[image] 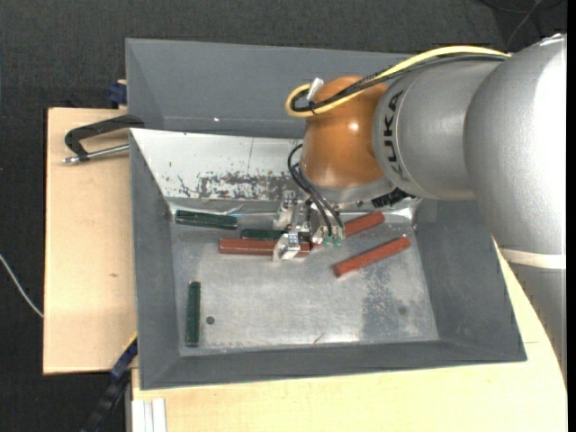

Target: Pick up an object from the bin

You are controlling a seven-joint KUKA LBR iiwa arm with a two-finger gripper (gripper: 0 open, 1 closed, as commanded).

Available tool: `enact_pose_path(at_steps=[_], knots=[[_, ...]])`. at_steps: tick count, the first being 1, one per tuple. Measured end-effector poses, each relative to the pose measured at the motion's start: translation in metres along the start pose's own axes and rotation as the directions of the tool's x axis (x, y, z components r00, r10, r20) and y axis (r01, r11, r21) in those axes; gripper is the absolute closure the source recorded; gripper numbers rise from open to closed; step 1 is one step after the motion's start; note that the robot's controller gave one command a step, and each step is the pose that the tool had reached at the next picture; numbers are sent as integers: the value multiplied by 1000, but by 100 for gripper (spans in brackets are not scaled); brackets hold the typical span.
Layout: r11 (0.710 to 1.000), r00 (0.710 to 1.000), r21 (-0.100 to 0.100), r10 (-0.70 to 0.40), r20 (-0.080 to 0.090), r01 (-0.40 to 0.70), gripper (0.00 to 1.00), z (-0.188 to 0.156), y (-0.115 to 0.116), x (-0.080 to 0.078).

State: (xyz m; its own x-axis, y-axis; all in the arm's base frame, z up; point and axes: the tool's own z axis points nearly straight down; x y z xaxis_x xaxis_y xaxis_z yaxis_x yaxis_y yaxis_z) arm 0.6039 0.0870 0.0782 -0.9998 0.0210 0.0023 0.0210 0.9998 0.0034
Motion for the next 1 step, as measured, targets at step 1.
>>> enact_pose_path(at_steps=[1], knots=[[1000,1000,0,0,1,0,100,0,0,0]])
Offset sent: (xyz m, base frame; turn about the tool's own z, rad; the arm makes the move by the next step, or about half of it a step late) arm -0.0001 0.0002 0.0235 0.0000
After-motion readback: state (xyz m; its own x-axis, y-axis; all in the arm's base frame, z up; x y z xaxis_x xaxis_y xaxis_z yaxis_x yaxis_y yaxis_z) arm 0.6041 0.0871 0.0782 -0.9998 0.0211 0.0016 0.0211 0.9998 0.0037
